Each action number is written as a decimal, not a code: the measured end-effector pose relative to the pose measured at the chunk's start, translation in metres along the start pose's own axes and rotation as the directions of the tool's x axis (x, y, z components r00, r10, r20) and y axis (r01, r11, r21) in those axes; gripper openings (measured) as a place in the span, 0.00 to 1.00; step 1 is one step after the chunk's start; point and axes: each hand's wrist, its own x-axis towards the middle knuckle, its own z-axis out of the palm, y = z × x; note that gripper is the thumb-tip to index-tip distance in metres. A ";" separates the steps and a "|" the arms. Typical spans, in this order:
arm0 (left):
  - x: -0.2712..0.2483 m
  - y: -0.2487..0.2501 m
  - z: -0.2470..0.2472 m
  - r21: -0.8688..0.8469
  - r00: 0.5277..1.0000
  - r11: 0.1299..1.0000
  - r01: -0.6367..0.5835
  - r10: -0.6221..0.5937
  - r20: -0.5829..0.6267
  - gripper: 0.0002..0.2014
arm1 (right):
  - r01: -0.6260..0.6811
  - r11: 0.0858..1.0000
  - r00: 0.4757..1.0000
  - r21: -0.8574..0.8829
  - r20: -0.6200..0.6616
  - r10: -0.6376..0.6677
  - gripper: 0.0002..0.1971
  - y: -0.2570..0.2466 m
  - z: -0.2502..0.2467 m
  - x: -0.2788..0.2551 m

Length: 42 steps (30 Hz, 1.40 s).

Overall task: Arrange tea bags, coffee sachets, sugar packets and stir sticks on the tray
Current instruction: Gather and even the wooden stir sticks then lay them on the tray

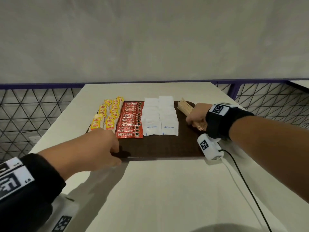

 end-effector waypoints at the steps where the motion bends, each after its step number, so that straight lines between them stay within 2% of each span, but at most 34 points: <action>1: 0.001 0.000 0.002 0.012 1.000 1.000 0.000 0.000 0.015 0.07 | -0.001 1.000 1.000 -0.031 0.007 0.001 0.22 -0.002 0.001 0.002; 10: 0.014 -0.004 0.010 0.067 1.000 0.998 -0.004 0.005 -0.008 0.08 | 0.061 0.960 0.998 -0.272 0.021 -0.058 0.13 -0.009 0.010 0.006; 19: 0.019 -0.003 0.017 0.094 1.000 0.995 0.017 -0.017 -0.001 0.09 | 0.104 0.935 0.994 -0.339 -0.001 -0.111 0.19 -0.008 0.009 0.003; 27: 0.020 -0.003 0.017 0.109 1.000 0.994 0.014 -0.012 -0.019 0.08 | 0.127 0.969 0.992 -0.214 0.028 -0.124 0.31 0.000 -0.002 -0.013; 35: 0.017 0.000 0.015 0.079 1.000 0.997 -0.005 0.007 -0.024 0.08 | 0.153 0.960 0.988 -0.235 0.030 -0.150 0.18 0.006 0.007 -0.018; 42: 0.014 0.007 0.010 0.040 0.999 0.999 -0.030 0.031 -0.023 0.07 | 0.154 0.972 0.988 -0.180 0.055 -0.146 0.20 0.012 0.004 -0.019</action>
